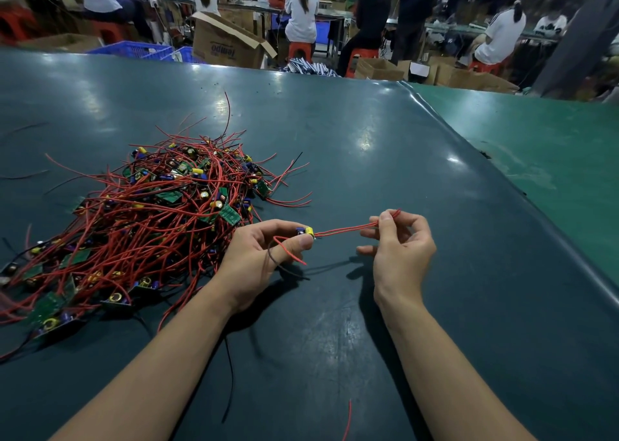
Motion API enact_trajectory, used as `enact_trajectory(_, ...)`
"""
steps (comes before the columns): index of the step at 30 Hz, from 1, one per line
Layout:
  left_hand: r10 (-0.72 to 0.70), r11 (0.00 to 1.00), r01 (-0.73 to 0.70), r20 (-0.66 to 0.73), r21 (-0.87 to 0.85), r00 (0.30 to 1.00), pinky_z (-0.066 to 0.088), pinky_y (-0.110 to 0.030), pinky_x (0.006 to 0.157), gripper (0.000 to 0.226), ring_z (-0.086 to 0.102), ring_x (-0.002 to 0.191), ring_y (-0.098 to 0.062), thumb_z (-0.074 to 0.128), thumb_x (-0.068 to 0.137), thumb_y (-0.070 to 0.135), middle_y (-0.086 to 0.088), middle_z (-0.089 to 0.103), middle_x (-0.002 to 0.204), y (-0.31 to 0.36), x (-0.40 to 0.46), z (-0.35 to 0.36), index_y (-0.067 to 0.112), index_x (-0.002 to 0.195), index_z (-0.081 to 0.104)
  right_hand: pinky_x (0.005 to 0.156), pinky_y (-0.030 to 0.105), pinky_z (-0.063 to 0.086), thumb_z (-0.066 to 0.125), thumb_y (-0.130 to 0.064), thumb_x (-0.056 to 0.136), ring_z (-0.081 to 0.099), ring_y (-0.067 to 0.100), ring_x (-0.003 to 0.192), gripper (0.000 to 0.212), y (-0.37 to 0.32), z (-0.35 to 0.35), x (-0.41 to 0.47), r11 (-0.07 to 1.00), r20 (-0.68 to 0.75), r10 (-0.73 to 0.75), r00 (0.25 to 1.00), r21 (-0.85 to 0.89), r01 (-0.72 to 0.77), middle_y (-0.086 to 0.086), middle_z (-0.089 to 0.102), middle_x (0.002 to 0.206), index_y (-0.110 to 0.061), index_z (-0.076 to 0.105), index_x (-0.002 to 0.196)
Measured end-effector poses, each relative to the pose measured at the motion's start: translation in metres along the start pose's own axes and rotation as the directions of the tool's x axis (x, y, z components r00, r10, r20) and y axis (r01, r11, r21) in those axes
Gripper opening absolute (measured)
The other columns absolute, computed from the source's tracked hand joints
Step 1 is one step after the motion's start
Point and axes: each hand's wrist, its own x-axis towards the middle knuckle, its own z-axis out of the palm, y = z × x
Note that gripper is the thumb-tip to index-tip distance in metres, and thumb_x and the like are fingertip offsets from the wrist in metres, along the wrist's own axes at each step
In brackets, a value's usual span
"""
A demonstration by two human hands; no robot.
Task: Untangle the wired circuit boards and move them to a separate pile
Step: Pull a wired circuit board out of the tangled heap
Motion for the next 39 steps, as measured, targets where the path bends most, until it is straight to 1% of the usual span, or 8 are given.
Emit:
enact_trajectory(7,-0.004,1.0,0.004,-0.008,0.008,1.0,0.049,-0.017,0.056,0.02,0.059,0.058,-0.009,0.076,0.069,0.017,-0.009,0.069,0.073,0.002,0.0,0.0,0.009,0.087,0.075,0.045,0.025,0.052,0.056,-0.003,0.096,0.069,0.02,0.053,0.01,-0.001,-0.001,0.004,0.998,-0.062,0.035,0.997,0.058,-0.031,0.013,0.069,0.07,-0.012,0.057,0.094)
enact_trajectory(12,-0.003,1.0,0.003,0.005,-0.004,1.0,0.05,-0.017,0.059,0.023,0.059,0.06,-0.008,0.077,0.065,0.014,0.001,0.072,0.071,0.001,-0.001,0.002,0.01,0.088,0.075,0.043,0.024,0.05,0.058,-0.004,0.095,0.067,0.019,0.051,0.009,-0.003,-0.001,0.005,0.978,-0.083,0.115,0.99,0.186,-0.098,0.009,0.071,0.068,-0.01,0.051,0.095)
enact_trajectory(16,-0.003,1.0,0.001,-0.059,-0.023,0.998,0.051,-0.018,0.056,0.026,0.059,0.057,-0.009,0.076,0.068,0.015,0.0,0.07,0.068,0.0,0.001,0.0,0.006,0.092,0.074,0.047,0.023,0.052,0.069,-0.011,0.09,0.071,0.022,0.064,0.036,-0.01,0.001,0.002,0.864,0.133,0.324,0.937,0.361,-0.35,0.009,0.075,0.082,-0.009,0.047,0.118)
enact_trajectory(20,0.014,1.0,-0.014,-0.039,-0.005,0.999,0.052,-0.017,0.061,0.025,0.062,0.063,-0.008,0.076,0.066,0.016,0.0,0.075,0.076,0.0,0.0,0.001,0.011,0.091,0.075,0.045,0.017,0.047,0.069,-0.015,0.088,0.068,0.014,0.059,0.012,-0.011,0.007,-0.012,0.873,0.448,0.425,0.786,0.028,-0.488,0.007,0.07,0.074,-0.004,0.066,0.091)
enact_trajectory(23,0.027,0.999,-0.028,0.026,0.031,0.999,0.053,-0.017,0.068,0.025,0.066,0.075,-0.009,0.077,0.066,0.016,-0.002,0.077,0.085,0.001,-0.001,-0.001,0.013,0.09,0.076,0.041,0.017,0.041,0.068,-0.013,0.089,0.058,0.01,0.049,0.013,-0.009,0.01,-0.019,0.895,0.521,0.406,0.751,-0.059,-0.443,0.004,0.063,0.063,0.0,0.069,0.088)
enact_trajectory(28,0.051,0.997,-0.052,0.038,0.05,0.998,0.051,-0.016,0.066,0.022,0.064,0.071,-0.007,0.076,0.067,0.016,0.0,0.076,0.081,0.002,-0.002,-0.001,0.013,0.089,0.075,0.038,0.017,0.038,0.066,-0.01,0.09,0.052,0.009,0.045,0.017,-0.009,0.012,-0.018,0.924,0.469,0.353,0.81,-0.04,-0.38,0.003,0.061,0.058,-0.003,0.073,0.077)
enact_trajectory(33,0.04,0.999,-0.04,-0.031,0.019,0.999,0.051,-0.016,0.064,0.015,0.062,0.066,-0.01,0.075,0.075,0.005,0.002,0.074,0.074,0.0,-0.001,0.0,0.014,0.087,0.075,0.035,0.016,0.031,0.063,-0.007,0.092,0.045,0.005,0.041,0.019,-0.009,0.01,-0.008,0.933,0.245,0.316,0.917,0.094,-0.347,-0.002,0.057,0.053,-0.004,0.072,0.076)
enact_trajectory(39,0.048,0.999,-0.047,-0.012,0.02,0.999,0.048,-0.014,0.06,0.015,0.059,0.059,-0.007,0.075,0.076,0.001,0.003,0.073,0.072,0.0,-0.001,0.002,0.011,0.088,0.075,0.036,0.015,0.03,0.066,-0.005,0.09,0.044,0.004,0.04,0.017,-0.008,0.001,0.007,0.904,0.036,0.308,0.951,0.299,-0.305,-0.003,0.059,0.053,-0.004,0.07,0.074)
